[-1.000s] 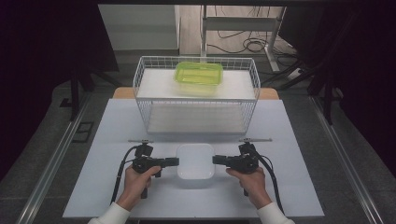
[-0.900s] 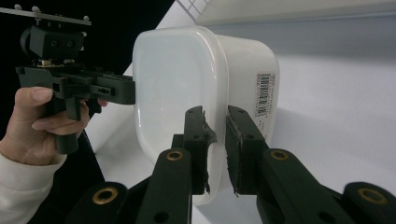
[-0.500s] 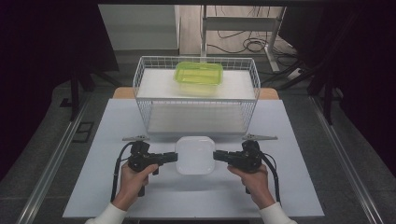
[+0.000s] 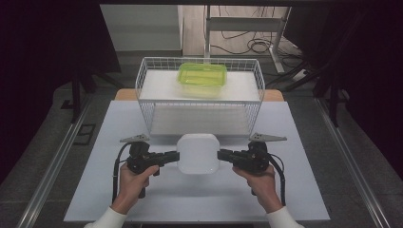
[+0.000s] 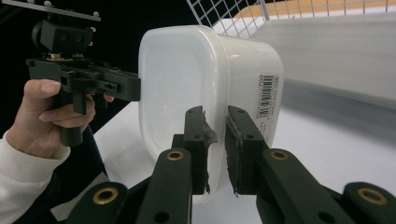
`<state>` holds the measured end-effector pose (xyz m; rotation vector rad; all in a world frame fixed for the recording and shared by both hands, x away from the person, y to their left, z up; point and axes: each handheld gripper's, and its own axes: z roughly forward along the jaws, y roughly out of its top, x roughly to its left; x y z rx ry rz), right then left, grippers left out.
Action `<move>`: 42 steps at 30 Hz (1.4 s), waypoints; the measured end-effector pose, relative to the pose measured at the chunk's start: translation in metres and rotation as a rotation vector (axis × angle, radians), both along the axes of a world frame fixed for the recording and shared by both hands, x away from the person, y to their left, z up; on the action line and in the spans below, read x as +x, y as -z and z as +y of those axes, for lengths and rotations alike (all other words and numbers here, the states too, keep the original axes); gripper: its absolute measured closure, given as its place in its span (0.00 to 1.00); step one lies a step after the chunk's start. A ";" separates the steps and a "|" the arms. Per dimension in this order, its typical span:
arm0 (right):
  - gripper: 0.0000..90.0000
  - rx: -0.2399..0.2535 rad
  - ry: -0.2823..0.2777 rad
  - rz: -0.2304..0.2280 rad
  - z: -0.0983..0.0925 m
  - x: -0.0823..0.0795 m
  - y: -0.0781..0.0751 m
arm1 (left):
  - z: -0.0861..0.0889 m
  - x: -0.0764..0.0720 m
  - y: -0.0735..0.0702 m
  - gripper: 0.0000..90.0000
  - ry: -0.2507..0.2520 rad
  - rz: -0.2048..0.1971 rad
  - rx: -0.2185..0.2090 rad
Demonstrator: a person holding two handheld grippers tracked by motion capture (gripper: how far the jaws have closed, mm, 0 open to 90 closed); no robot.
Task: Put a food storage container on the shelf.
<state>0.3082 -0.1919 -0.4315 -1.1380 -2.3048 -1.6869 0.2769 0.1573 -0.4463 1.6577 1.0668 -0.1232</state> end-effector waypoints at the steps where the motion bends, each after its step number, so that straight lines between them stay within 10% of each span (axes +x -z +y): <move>1: 0.87 0.001 -0.001 -0.002 0.000 0.000 -0.001 | 0.000 0.000 -0.001 0.89 0.000 -0.002 0.001; 32: 0.87 0.025 -0.019 -0.101 -0.001 0.002 -0.029 | 0.001 0.005 -0.031 0.89 0.004 -0.077 0.000; 42: 0.87 0.032 -0.016 -0.147 -0.003 0.008 -0.060 | 0.000 0.014 -0.065 0.89 0.012 -0.125 0.005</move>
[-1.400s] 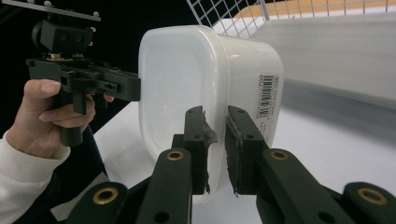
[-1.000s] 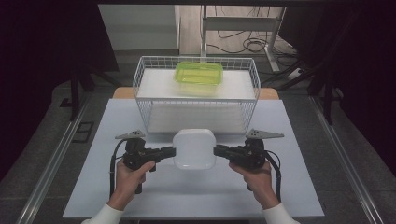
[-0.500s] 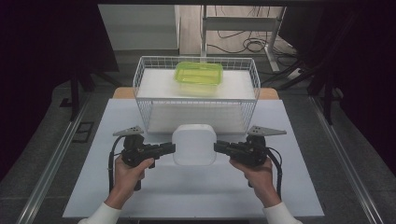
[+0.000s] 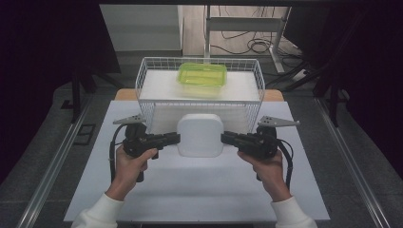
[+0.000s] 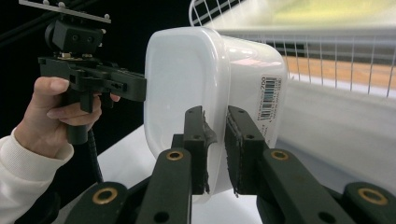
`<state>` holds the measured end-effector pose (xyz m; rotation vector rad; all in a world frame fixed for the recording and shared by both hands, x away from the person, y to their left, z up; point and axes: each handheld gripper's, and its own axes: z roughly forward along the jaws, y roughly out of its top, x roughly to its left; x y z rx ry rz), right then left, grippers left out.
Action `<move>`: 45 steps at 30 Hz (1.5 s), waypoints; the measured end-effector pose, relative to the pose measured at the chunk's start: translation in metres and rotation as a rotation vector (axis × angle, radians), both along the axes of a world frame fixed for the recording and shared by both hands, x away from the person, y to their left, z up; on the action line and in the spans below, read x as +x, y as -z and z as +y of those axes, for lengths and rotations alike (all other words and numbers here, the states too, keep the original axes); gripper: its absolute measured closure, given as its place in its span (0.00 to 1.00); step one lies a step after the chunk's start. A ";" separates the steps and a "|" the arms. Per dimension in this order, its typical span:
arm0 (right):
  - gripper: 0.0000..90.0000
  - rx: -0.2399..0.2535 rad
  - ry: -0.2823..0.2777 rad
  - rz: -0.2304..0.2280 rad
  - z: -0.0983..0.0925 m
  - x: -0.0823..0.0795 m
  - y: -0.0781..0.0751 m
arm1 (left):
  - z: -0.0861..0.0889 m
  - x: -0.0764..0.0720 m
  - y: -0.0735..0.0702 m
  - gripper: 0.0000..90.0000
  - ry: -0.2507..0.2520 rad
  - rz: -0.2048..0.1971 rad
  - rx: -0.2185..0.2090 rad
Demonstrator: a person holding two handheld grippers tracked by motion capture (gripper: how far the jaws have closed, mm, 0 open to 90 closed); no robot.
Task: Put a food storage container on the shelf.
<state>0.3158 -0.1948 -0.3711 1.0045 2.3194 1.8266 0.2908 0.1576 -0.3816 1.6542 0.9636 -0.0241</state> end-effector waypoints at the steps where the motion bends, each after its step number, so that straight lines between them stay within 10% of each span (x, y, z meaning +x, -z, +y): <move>1: 0.87 0.002 0.000 -0.005 0.000 0.001 -0.003 | 0.000 0.001 -0.004 0.89 -0.002 -0.009 0.003; 23: 0.87 0.061 0.006 -0.096 0.006 0.040 -0.075 | 0.006 0.042 -0.087 0.88 -0.027 -0.110 0.021; 45: 0.88 0.092 0.020 -0.079 0.013 0.092 -0.124 | 0.015 0.106 -0.131 0.88 -0.028 -0.126 -0.010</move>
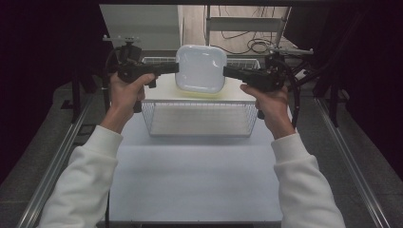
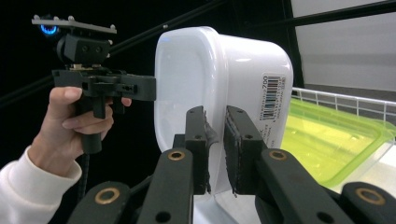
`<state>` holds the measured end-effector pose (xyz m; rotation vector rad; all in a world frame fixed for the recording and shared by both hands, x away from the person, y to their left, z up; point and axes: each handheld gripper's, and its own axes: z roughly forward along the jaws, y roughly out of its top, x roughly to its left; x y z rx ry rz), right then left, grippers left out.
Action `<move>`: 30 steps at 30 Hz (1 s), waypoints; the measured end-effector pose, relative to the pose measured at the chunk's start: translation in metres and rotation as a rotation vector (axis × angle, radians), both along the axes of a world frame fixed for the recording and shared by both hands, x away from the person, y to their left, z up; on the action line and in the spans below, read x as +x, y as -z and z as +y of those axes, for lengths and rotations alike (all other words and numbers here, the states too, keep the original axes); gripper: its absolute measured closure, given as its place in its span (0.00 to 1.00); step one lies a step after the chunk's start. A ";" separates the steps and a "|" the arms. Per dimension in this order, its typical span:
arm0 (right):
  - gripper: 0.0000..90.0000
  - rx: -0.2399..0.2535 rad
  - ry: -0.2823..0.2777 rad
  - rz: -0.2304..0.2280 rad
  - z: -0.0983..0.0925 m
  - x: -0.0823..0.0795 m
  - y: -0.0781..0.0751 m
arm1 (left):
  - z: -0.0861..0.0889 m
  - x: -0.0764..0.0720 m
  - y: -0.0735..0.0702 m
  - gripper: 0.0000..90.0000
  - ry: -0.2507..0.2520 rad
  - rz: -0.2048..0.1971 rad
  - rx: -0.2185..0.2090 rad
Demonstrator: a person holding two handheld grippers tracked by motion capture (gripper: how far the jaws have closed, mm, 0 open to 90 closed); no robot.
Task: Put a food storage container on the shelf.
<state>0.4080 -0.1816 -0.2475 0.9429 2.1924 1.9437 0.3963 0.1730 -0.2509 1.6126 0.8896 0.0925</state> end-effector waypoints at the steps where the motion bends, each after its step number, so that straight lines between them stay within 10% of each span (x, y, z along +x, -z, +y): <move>1: 0.88 0.004 0.002 0.008 0.001 0.004 0.000 | 0.001 0.005 0.000 0.88 -0.001 0.007 0.002; 16: 0.88 0.029 0.055 0.114 0.000 0.051 0.012 | -0.001 0.062 0.014 0.88 0.025 0.130 -0.026; 30: 0.88 0.030 0.085 0.199 0.003 0.067 0.020 | -0.002 0.076 0.017 0.88 -0.003 0.209 -0.006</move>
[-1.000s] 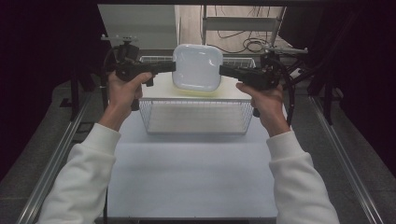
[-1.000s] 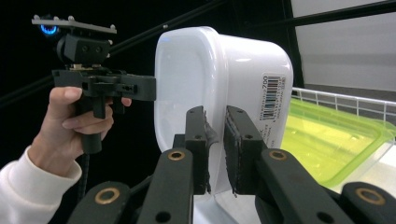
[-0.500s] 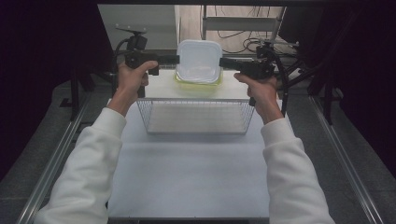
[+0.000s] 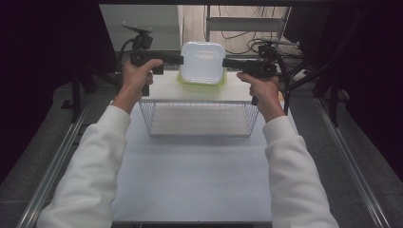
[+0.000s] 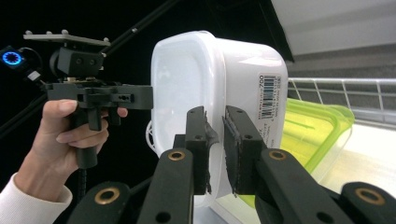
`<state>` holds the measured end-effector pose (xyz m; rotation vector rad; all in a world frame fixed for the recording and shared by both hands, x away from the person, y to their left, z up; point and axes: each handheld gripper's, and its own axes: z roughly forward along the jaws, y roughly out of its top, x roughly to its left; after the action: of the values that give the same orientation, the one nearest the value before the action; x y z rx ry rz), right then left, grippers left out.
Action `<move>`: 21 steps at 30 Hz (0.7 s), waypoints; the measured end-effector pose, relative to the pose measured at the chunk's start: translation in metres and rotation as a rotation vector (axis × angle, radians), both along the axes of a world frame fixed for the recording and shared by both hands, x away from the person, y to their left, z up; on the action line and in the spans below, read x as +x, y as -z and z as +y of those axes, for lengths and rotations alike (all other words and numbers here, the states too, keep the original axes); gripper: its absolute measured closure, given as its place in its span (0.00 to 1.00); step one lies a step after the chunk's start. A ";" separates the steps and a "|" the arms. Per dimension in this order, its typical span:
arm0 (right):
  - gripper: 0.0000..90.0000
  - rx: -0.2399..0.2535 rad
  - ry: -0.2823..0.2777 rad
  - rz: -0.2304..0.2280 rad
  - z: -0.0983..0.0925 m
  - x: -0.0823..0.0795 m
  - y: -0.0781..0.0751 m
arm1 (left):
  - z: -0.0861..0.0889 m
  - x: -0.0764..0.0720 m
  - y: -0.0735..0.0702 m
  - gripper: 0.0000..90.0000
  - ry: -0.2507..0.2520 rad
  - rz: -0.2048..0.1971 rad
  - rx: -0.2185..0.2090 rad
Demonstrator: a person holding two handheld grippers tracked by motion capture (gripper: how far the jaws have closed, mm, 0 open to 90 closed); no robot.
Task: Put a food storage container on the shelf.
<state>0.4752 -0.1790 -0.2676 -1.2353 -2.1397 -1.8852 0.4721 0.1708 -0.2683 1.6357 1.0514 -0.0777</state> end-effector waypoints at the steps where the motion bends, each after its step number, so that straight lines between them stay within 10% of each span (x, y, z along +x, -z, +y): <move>1: 0.88 -0.004 0.002 0.013 0.001 0.001 0.001 | 0.001 0.002 0.001 0.88 0.003 0.010 -0.007; 21: 0.85 0.109 0.080 0.202 -0.002 0.036 0.007 | 0.008 0.050 0.009 0.88 -0.024 0.235 -0.193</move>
<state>0.5108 -0.1806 -0.2747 -1.4393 -1.8881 -1.7913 0.5219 0.1788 -0.2777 1.4628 1.2025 -0.3520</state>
